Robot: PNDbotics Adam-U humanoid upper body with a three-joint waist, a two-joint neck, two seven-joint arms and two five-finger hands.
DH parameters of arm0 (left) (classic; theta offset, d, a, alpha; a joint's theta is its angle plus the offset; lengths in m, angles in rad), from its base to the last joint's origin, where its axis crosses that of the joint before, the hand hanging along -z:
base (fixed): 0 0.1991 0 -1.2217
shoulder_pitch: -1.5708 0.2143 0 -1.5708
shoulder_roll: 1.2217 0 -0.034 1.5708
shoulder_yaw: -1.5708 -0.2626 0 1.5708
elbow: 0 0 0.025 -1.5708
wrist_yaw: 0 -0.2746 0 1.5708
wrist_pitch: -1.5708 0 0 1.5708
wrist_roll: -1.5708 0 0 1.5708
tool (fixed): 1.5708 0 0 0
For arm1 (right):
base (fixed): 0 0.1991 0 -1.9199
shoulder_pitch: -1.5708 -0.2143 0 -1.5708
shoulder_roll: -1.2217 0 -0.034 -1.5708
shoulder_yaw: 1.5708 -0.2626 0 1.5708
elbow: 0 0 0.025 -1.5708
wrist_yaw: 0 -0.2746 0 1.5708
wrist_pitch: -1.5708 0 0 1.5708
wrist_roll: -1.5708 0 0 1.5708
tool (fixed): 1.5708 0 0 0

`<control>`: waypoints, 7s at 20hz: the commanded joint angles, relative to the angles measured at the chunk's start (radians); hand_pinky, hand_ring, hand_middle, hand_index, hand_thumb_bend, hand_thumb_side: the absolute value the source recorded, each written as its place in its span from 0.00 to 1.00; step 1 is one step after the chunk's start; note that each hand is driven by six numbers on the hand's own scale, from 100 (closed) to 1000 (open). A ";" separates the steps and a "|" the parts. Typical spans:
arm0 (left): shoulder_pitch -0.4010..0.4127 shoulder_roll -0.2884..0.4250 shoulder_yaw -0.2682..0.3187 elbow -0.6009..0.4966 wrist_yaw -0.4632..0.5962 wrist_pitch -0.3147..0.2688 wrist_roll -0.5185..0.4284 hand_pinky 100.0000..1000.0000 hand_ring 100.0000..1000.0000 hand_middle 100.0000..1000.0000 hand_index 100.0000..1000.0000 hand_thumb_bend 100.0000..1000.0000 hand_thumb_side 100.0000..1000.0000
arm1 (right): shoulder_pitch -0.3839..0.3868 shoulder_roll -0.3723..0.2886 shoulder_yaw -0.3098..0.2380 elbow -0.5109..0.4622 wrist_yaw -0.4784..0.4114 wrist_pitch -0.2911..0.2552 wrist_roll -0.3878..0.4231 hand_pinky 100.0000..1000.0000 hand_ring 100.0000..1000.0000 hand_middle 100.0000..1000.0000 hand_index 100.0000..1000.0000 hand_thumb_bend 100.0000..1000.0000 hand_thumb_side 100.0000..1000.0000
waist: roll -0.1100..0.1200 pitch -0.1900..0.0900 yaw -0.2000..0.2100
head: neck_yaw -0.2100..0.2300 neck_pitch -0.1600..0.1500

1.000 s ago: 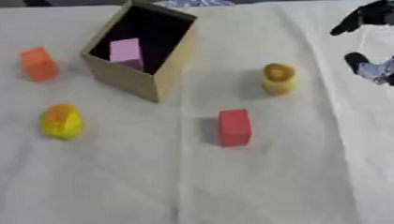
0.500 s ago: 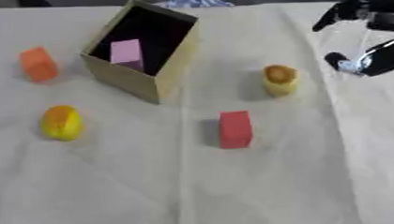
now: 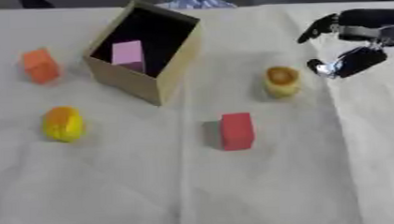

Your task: Pick up objects on the table and place them in the box.

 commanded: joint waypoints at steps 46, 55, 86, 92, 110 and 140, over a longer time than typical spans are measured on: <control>-0.014 0.010 -0.003 -0.021 0.013 -0.003 -0.024 0.78 0.55 0.60 0.79 0.34 0.66 | 0.044 -0.001 0.015 -0.072 0.084 0.014 0.013 0.90 0.89 0.85 0.91 0.19 0.39 | 0.008 0.004 0.023 | 0.004 -0.023; -0.014 0.008 -0.003 -0.021 0.016 -0.003 -0.025 0.78 0.55 0.60 0.79 0.34 0.66 | 0.045 0.020 0.013 -0.053 0.088 -0.015 -0.023 0.87 0.77 0.57 0.69 0.15 0.24 | 0.010 0.007 0.023 | 0.007 -0.022; -0.031 0.026 -0.015 -0.021 0.018 -0.009 -0.043 0.78 0.55 0.60 0.79 0.33 0.65 | -0.295 0.257 -0.029 -0.002 0.052 0.050 -0.094 0.84 0.63 0.34 0.49 0.00 0.00 | -0.024 -0.015 0.073 | -0.048 -0.027; -0.050 0.032 -0.021 -0.021 0.024 -0.011 -0.052 0.78 0.55 0.60 0.79 0.33 0.66 | -0.358 0.380 -0.080 0.169 0.151 0.035 -0.126 0.84 0.64 0.37 0.53 0.00 0.00 | -0.038 0.006 0.114 | -0.085 -0.046; -0.047 0.030 -0.025 -0.021 0.030 -0.010 -0.061 0.79 0.55 0.60 0.79 0.33 0.65 | -0.372 0.411 -0.106 0.222 0.251 -0.007 -0.134 0.89 0.88 0.82 0.89 0.01 0.33 | -0.035 -0.008 0.109 | -0.096 -0.036; -0.031 0.028 -0.018 -0.021 0.025 -0.011 -0.057 0.79 0.55 0.61 0.79 0.33 0.66 | 0.224 -0.269 0.036 -0.848 -0.171 0.330 -0.010 0.89 0.89 0.82 0.89 0.05 0.48 | -0.023 -0.025 0.030 | -0.028 -0.015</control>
